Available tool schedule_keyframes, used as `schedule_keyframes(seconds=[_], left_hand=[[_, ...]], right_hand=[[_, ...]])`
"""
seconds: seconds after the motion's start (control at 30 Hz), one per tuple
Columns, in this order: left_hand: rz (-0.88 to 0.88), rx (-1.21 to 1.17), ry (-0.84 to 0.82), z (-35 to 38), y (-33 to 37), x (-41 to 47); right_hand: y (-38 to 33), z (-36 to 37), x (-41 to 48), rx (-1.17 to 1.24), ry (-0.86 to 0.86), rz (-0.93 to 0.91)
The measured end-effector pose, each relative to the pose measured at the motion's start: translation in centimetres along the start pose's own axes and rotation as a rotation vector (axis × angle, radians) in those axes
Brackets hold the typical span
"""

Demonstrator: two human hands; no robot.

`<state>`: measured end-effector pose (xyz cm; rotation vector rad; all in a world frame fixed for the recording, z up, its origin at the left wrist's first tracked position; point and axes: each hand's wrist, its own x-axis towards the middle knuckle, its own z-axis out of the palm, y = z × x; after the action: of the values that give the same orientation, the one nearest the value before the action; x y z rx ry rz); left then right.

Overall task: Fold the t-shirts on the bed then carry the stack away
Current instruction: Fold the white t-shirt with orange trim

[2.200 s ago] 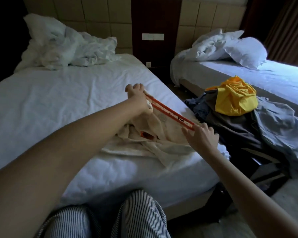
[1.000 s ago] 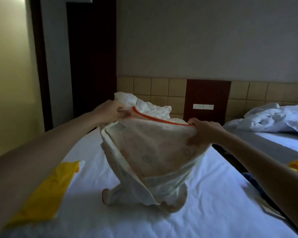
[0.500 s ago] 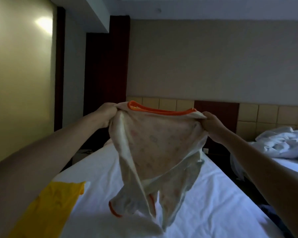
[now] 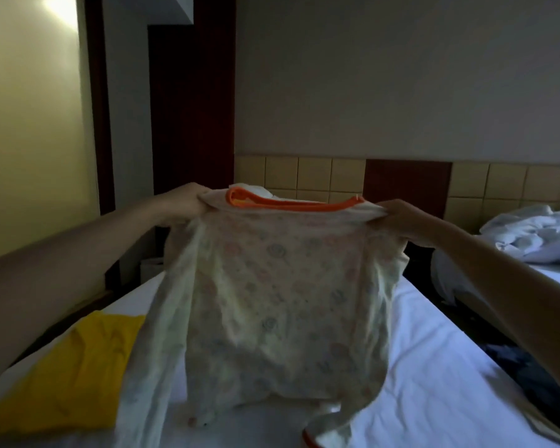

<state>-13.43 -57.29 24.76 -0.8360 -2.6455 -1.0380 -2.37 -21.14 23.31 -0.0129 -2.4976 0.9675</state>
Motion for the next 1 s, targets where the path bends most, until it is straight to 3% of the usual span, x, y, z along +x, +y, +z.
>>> schedule_keyframes(seconds=[0.07,0.13,0.17,0.3,0.37,0.47,0.53,0.6,0.67,0.77,0.83,0.9,1.0], left_hand=[[-0.081,-0.216,-0.085,1.0,-0.2,-0.6],[-0.107,-0.249,-0.173,1.6,-0.7,-1.1],[-0.093,-0.174,-0.217,1.8,-1.2,-1.4],[0.022,0.544,-0.385,4.0,-3.4,-1.8],[0.065,0.581,-0.365,5.1,-4.4,-1.6],[0.031,0.206,-0.342,6.2,-5.1,-1.4],[-0.004,-0.028,-0.344,6.8,-5.3,-1.5],[-0.036,-0.124,-0.400,7.4,-5.9,-1.4],[-0.049,-0.058,-0.484,7.6,-6.5,-1.0],[0.000,0.312,-0.575,8.5,-7.5,0.4],[0.046,0.459,-0.533,9.8,-8.4,2.1],[0.081,0.491,-0.395,11.0,-9.2,4.1],[0.101,0.502,-0.137,10.8,-8.8,8.1]], right_hand=[[0.2,0.3,-1.0,0.235,-0.110,0.053],[0.2,0.3,-2.1,0.248,-0.176,0.077],[0.5,0.2,-2.5,0.170,-0.195,0.078],[2.1,1.4,-3.1,-0.738,-0.419,0.083],[2.9,2.7,-3.4,-0.797,-0.404,0.093],[5.1,3.7,-2.8,-0.404,-0.217,0.053],[5.9,4.0,-2.9,-0.041,-0.221,0.108],[6.8,4.5,-3.0,0.206,-0.280,0.153],[7.5,4.8,-2.9,0.248,-0.319,0.188],[8.9,5.7,-1.5,-0.255,-0.446,0.167],[10.0,7.0,0.0,-0.620,-0.461,0.093],[10.9,8.0,2.0,-0.789,-0.281,0.026],[11.1,7.7,5.9,-0.790,0.004,-0.005]])
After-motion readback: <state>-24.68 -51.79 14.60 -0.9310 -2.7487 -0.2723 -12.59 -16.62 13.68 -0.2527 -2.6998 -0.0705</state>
